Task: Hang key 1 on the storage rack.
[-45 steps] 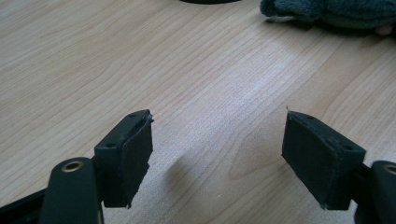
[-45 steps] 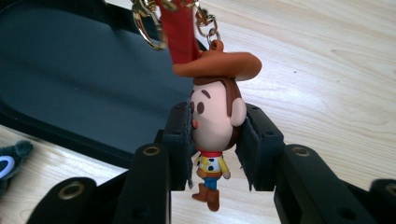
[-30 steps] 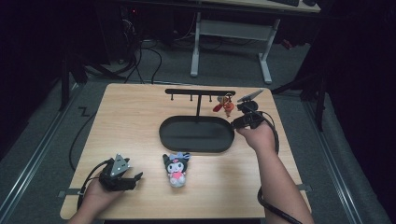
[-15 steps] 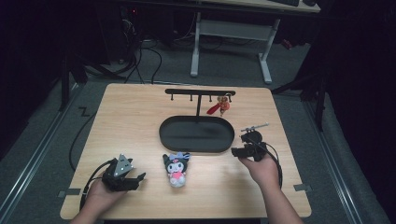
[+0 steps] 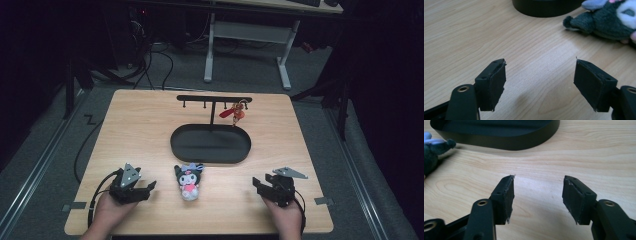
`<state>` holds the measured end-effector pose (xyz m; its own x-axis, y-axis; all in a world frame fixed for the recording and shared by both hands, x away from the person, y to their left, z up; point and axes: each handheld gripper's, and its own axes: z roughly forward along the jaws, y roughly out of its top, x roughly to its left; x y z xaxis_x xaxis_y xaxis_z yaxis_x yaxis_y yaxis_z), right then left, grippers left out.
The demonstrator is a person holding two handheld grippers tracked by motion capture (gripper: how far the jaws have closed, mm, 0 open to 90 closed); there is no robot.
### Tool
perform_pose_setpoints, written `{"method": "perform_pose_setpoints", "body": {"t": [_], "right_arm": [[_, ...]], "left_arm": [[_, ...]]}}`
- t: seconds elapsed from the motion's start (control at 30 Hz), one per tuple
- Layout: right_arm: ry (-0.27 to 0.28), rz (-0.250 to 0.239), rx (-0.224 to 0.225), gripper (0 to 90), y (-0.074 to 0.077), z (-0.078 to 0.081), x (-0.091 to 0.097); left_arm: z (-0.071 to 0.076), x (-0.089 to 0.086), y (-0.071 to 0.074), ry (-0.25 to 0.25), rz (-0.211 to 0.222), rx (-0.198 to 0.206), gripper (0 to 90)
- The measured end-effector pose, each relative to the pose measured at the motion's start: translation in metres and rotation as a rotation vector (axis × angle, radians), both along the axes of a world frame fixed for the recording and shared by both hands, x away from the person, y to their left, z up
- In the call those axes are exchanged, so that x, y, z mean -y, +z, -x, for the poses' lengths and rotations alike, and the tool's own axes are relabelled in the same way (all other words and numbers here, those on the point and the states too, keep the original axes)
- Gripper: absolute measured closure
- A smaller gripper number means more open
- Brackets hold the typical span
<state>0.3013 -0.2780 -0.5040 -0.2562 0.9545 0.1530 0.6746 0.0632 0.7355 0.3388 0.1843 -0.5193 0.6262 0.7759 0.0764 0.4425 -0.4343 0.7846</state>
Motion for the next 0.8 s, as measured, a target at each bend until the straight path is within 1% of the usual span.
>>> {"method": "perform_pose_setpoints", "body": {"t": [0.03, 0.07, 0.1, 0.13, 0.17, 0.23, 0.3, 0.33, 0.4, 0.47, 0.5, 0.57, 0.63, 0.67, 0.73, 0.8], "right_arm": [[0.008, -0.007, 0.003, 43.8, 0.0, 0.002, 0.001], [0.024, -0.005, 0.018, 43.8, 0.0, 0.004, 0.002], [0.029, -0.013, 0.021, 43.7, 0.001, 0.006, 0.002], [0.032, -0.018, 0.022, 43.7, 0.0, 0.007, 0.003], [0.034, -0.033, 0.017, 43.6, -0.001, 0.007, 0.004], [0.042, -0.031, 0.008, 43.5, -0.003, 0.006, 0.008], [0.037, -0.055, -0.002, 43.5, -0.005, 0.005, 0.012], [0.027, -0.077, -0.007, 43.6, -0.005, 0.005, 0.014], [0.022, -0.095, -0.01, 43.6, -0.005, 0.006, 0.017], [0.02, -0.105, -0.004, 43.6, -0.004, 0.008, 0.018], [0.022, -0.111, -0.003, 43.7, -0.003, 0.009, 0.018], [0.03, -0.114, 0.004, 43.6, -0.001, 0.009, 0.018], [0.028, -0.121, 0.004, 43.6, 0.001, 0.009, 0.017], [0.029, -0.123, 0.004, 43.6, 0.0, 0.008, 0.017], [0.036, -0.121, 0.001, 43.7, -0.001, 0.007, 0.016], [0.052, -0.115, -0.01, 43.7, -0.004, 0.005, 0.014]], "left_arm": [[-0.001, 0.003, 0.001, 0.015, 0.001, -0.005, 27.0], [-0.001, 0.007, 0.002, 0.026, 0.008, -0.006, 28.3], [-0.001, 0.011, 0.003, 0.03, 0.012, -0.005, 29.7], [-0.001, 0.015, 0.004, 0.027, 0.013, -0.006, 31.6], [0.0, 0.019, 0.004, 0.029, 0.01, -0.007, 33.2], [0.001, 0.025, 0.003, 0.034, -0.004, -0.012, 36.9], [0.001, 0.03, 0.002, 0.024, -0.009, -0.027, 43.9], [0.001, 0.032, 0.002, 0.021, -0.015, -0.028, 47.9], [0.002, 0.035, 0.002, 0.008, -0.02, -0.03, 57.8], [0.003, 0.041, 0.003, 0.002, -0.048, -0.016, 66.0], [0.003, 0.044, 0.003, -0.001, -0.059, -0.019, 70.8], [0.001, 0.051, 0.004, 0.003, -0.055, -0.033, 78.8], [0.0, 0.06, 0.002, -0.001, -0.083, -0.039, 84.7], [-0.002, 0.064, 0.001, -0.001, -0.093, -0.056, 86.6], [-0.007, 0.071, -0.002, 0.003, -0.096, -0.084, 87.8], [-0.009, 0.078, -0.004, -0.002, -0.091, -0.089, 88.0]]}}
